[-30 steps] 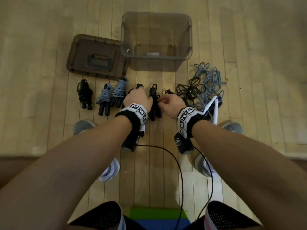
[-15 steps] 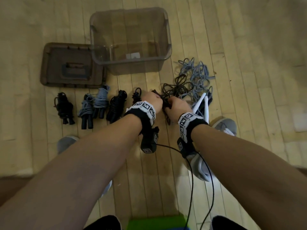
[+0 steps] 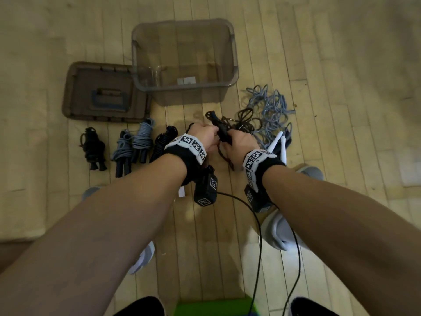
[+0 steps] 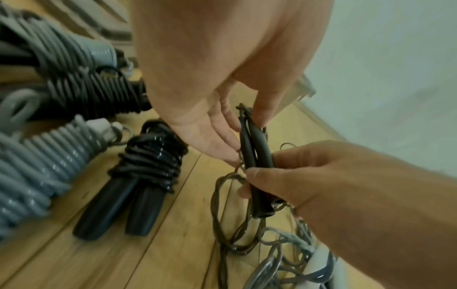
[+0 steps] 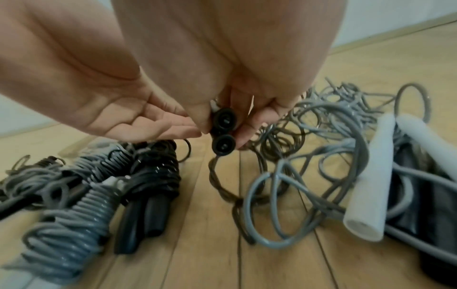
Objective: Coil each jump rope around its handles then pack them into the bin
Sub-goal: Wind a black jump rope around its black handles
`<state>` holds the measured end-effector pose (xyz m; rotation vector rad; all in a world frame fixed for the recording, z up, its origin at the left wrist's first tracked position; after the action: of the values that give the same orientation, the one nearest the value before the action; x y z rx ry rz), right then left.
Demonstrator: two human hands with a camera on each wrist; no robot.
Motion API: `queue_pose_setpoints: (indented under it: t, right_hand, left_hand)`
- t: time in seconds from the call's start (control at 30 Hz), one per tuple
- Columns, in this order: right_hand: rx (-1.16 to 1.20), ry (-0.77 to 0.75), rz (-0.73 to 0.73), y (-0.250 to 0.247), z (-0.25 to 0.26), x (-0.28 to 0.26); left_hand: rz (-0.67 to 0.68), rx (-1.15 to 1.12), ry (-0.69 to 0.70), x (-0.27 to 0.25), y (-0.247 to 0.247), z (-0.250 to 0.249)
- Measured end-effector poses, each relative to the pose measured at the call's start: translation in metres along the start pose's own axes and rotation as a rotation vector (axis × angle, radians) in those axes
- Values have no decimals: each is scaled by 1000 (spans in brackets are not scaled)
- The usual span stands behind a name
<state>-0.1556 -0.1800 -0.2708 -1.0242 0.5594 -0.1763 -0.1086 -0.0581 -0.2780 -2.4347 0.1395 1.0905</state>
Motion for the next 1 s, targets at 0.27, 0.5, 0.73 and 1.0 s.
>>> queue_pose_setpoints:
  t: [0.27, 0.5, 0.73, 1.0]
  right_hand:
    - [143, -119, -46, -85, 56, -31]
    - [283, -356, -230, -217, 141, -84]
    - [550, -519, -300, -304, 198, -121]
    - [622, -616, -114, -336, 240, -157]
  left_hand:
    - [-143, -39, 333, -53, -65, -79]
    - [-269, -163, 647, -150, -157, -184]
    - [-73, -304, 859, -246, -199, -248]
    - [-17, -323, 1028, -279, -212, -265]
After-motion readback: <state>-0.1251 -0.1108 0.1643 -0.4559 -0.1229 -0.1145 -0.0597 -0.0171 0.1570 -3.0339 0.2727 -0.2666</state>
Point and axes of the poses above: each hand's wrist, its own x-axis towards the middle knuckle, its own y-axis out of the palm, z = x × y, the point moved 10 cm from there along x, towards the middle knuckle, and after that the axes turned 14 degrees about -z, right-handed, at the moved point
